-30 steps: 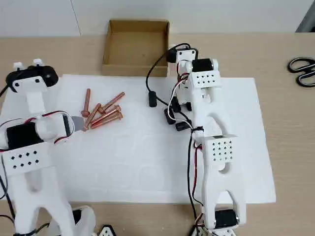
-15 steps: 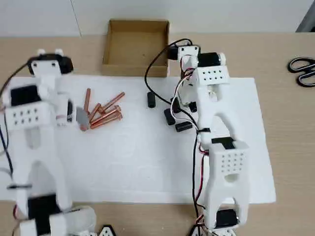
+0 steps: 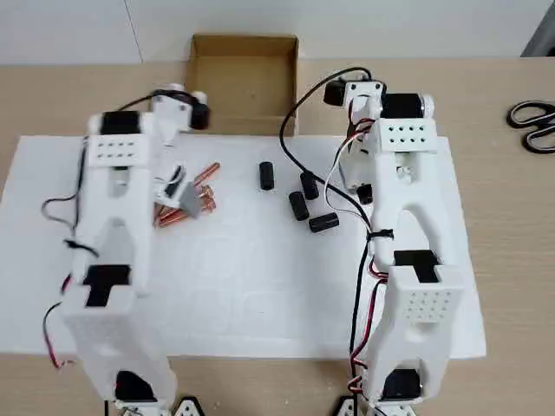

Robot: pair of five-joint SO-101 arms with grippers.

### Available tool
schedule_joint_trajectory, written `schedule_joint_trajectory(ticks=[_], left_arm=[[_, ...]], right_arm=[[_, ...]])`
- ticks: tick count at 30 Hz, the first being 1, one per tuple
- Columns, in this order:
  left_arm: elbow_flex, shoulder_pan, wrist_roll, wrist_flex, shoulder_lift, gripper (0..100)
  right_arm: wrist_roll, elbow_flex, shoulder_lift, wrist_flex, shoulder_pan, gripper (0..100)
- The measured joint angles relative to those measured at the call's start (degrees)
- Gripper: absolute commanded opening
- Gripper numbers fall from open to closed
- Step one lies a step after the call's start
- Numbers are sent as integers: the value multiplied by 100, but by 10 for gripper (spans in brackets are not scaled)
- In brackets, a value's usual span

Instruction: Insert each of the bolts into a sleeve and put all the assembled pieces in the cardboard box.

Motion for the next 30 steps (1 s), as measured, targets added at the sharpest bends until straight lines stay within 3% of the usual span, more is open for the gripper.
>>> schedule_joint_trajectory(ticks=[9,30], left_arm=[[-325,554,-246,0,589,62],[-387,914,-457,0,1037,66]], right_arm=[[0,53,0,0,-9,3],[0,53,0,0,-18,3]])
